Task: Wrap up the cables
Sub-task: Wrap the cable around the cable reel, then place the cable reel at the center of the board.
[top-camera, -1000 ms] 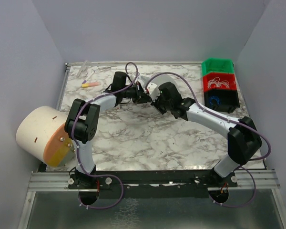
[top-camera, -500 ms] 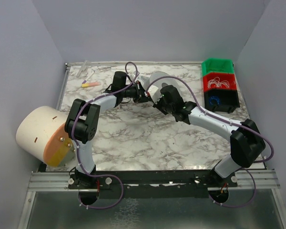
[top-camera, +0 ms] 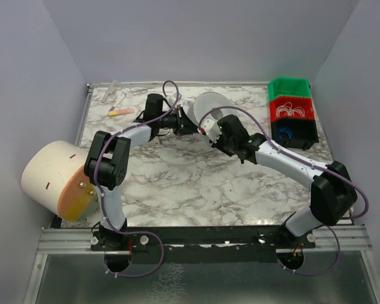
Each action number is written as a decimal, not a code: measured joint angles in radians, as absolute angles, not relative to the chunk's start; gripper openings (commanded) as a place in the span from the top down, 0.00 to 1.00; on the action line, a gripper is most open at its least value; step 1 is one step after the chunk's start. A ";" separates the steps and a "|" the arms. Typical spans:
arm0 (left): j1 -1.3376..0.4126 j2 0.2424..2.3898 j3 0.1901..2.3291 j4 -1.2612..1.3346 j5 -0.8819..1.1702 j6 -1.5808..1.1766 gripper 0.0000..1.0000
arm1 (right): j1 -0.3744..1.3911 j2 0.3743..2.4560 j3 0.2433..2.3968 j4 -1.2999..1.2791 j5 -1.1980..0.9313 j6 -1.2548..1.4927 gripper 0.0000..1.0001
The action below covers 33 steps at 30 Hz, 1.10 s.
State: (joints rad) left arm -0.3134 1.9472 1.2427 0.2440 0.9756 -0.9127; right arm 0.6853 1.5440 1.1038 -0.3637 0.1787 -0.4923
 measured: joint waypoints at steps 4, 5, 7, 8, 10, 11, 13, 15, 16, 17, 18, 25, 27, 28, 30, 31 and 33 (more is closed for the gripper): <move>-0.316 1.947 1.238 0.244 0.998 -0.907 1.00 | 0.678 1.516 1.112 -0.445 0.182 -0.500 0.66; -0.316 1.947 1.237 0.244 1.005 -0.904 1.00 | 0.678 1.510 1.122 -0.471 0.178 -0.502 0.64; -0.318 1.947 1.234 0.244 1.013 -0.900 1.00 | 0.673 1.499 1.161 -0.533 0.149 -0.505 0.61; -0.318 1.947 1.232 0.244 1.014 -0.899 1.00 | 0.669 1.494 1.189 -0.570 0.125 -0.505 0.60; -0.318 1.947 1.228 0.244 1.015 -0.897 1.00 | 0.652 1.484 1.258 -0.641 0.063 -0.503 0.58; -0.318 1.948 1.228 0.243 1.019 -0.894 1.00 | 0.641 1.477 1.293 -0.665 0.031 -0.502 0.57; -0.321 1.954 1.227 0.244 1.034 -0.893 1.00 | 0.616 1.456 1.360 -0.704 -0.031 -0.498 0.54; -0.326 1.966 1.227 0.245 1.045 -0.892 1.00 | 0.592 1.427 1.411 -0.728 -0.084 -0.494 0.51; -0.329 1.974 1.227 0.246 1.049 -0.892 1.00 | 0.581 1.411 1.428 -0.737 -0.106 -0.491 0.49; -0.331 1.988 1.227 0.246 1.052 -0.892 1.00 | 0.570 1.398 1.439 -0.741 -0.123 -0.487 0.48; -0.334 2.001 1.227 0.245 1.052 -0.892 1.00 | 0.561 1.384 1.443 -0.743 -0.138 -0.485 0.46; -0.350 2.092 1.227 0.242 1.051 -0.893 1.00 | 0.496 1.362 1.386 -0.732 -0.194 -0.464 0.44; -0.354 2.109 1.227 0.242 1.050 -0.893 1.00 | 0.470 1.363 1.357 -0.729 -0.216 -0.459 0.44; -0.357 2.114 1.227 0.242 1.050 -0.893 1.00 | 0.450 1.363 1.341 -0.725 -0.230 -0.454 0.44; -0.364 2.121 1.227 0.243 1.051 -0.893 0.95 | 0.416 1.363 1.323 -0.717 -0.251 -0.445 0.44; -0.369 2.123 1.227 0.244 1.051 -0.893 0.89 | 0.400 1.364 1.315 -0.710 -0.261 -0.443 0.43; -0.378 2.125 1.227 0.246 1.051 -0.892 0.78 | 0.370 1.363 1.303 -0.692 -0.282 -0.436 0.40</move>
